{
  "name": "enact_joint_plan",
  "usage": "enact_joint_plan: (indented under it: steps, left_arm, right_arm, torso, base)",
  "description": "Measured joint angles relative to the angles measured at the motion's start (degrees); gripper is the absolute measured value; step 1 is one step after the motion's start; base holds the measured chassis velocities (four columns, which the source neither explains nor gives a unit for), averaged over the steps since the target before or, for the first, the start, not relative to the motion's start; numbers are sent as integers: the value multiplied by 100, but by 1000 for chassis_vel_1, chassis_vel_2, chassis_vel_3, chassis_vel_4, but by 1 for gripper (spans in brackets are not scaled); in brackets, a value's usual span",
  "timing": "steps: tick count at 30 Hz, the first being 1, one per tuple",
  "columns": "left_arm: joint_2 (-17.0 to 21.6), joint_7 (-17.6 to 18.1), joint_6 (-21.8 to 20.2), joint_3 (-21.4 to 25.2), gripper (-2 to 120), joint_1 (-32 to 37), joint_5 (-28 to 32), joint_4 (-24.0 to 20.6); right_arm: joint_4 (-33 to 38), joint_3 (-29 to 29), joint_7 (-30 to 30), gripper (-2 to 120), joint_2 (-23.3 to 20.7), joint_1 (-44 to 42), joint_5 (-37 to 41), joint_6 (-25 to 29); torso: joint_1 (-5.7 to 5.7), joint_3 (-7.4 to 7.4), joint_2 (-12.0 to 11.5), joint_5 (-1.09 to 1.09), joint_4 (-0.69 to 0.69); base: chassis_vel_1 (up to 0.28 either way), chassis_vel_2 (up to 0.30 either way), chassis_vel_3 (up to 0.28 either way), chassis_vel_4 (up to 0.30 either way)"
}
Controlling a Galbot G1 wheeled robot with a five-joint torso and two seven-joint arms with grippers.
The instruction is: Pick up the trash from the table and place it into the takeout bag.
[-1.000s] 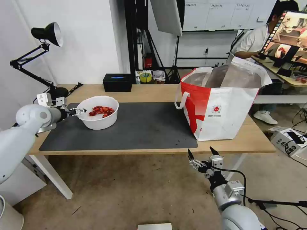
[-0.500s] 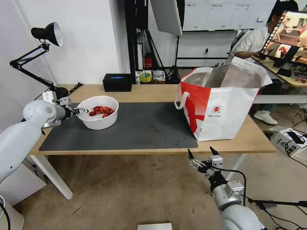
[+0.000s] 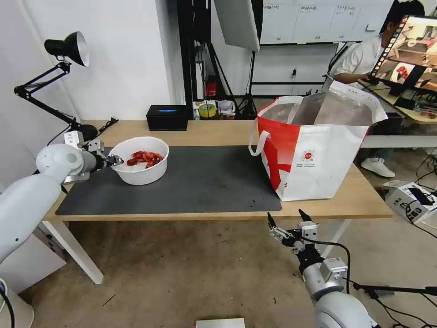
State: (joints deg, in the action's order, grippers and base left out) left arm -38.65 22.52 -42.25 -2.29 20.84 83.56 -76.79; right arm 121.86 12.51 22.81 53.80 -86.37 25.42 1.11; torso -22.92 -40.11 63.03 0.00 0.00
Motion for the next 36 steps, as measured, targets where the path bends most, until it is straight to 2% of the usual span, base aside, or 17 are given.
enact_joint_plan:
  steps: [1,3,6,13,20,23,27,30,36]
  left_arm:
    - [0,0,0,0,16,0,0,0]
    - [28,7,2,58,5,33,120,-58]
    - [43,58,4,157,0,88,206,-180]
    - [72,208,4,299,0,69,464,-623]
    - [-87,461,12,204,0,-406,760,-1147]
    - [-354,726,24,80,0,-725,957,-1331]
    - [-498,824,51,-98,0,-957,1034,-1347]
    - [-802,1018,140,-431,0,-1472,1198,-1266]
    - [-1205,1123,243,-780,0,-2168,1293,-1060]
  right_arm:
    - [0,0,0,100,0,0,0,0]
    - [0,0,0,100,0,0,0,0]
    - [0,0,0,100,0,0,0,0]
    - [0,0,0,100,0,0,0,0]
    - [0,0,0,100,0,0,0,0]
    - [0,0,0,100,0,0,0,0]
    - [0,0,0,100,0,0,0,0]
    - [0,0,-2,100,0,0,0,0]
    - [0,0,0,100,0,1,0,0]
  torso:
    - [0,0,0,0,0]
    - [0,0,0,0,0]
    - [0,0,0,0,0]
    - [0,0,0,-1,0]
    - [0,1,0,1,0]
    - [0,1,0,1,-1]
    - [0,0,-1,1,-1]
    - [0,0,0,0,0]
    - [0,0,0,0,0]
  base:
    - [0,0,0,0]
    - [0,0,0,0]
    - [0,0,0,0]
    - [0,0,0,0]
    - [0,0,0,0]
    - [0,0,0,0]
    - [0,0,0,0]
    - [0,0,0,0]
    - [0,0,0,0]
